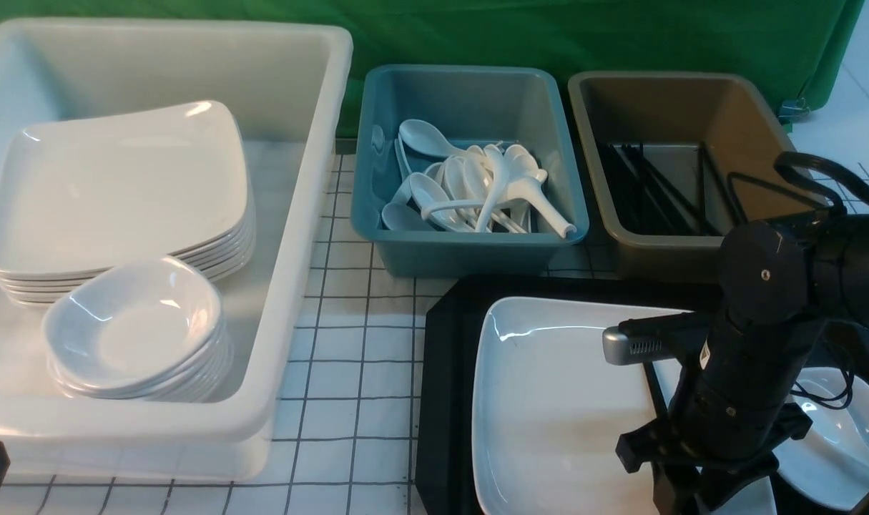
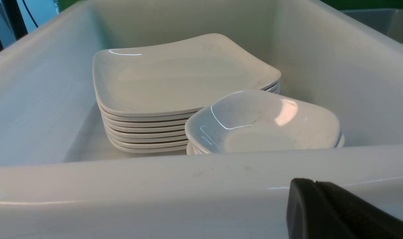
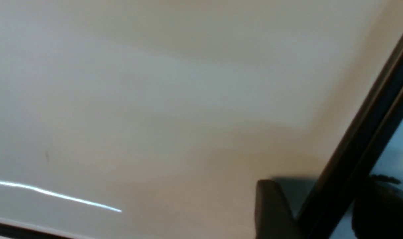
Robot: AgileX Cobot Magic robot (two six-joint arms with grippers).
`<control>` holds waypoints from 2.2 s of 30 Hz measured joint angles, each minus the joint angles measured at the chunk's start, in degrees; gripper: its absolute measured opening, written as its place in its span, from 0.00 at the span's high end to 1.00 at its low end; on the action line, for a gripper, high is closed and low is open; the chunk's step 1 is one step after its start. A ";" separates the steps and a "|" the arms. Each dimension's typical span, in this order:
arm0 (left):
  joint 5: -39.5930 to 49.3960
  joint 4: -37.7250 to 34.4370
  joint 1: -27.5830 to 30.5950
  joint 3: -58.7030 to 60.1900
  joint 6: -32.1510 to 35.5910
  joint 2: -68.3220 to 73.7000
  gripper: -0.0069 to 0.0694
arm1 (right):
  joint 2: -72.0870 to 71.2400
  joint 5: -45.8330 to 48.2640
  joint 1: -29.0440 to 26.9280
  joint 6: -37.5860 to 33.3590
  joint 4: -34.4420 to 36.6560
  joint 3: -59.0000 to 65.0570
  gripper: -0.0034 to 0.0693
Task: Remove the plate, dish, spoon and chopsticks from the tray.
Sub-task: Use the right arm to grab a pair of chopsticks from the plate, then use the right arm to put the chopsticks into the small storage box on the right
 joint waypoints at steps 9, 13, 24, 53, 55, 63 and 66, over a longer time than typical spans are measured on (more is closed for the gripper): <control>0.00 -0.30 0.00 0.00 0.00 0.00 0.88 | 0.00 0.98 0.00 -1.62 -0.06 -0.11 0.72; 0.00 -0.30 0.00 0.00 0.00 0.00 0.88 | -0.29 4.47 0.00 -3.06 -0.06 -0.13 0.72; 0.00 0.00 0.00 0.00 0.00 0.00 0.88 | -11.75 8.02 0.00 -5.78 -0.06 -0.13 0.72; 0.00 -0.30 0.00 0.00 0.00 0.00 0.88 | -3.60 -48.64 -15.03 7.49 -9.78 -21.25 0.72; 0.00 -0.30 0.00 0.00 0.00 0.00 0.88 | -2.05 -51.47 -15.03 7.53 -9.73 -21.37 0.72; 0.00 0.00 0.00 0.00 0.00 0.00 0.88 | 9.35 -55.36 -15.03 8.11 -9.78 -21.42 0.56; 0.00 -0.30 0.00 0.00 0.00 0.00 0.88 | 10.82 -51.45 -15.03 10.67 -9.78 -21.42 0.52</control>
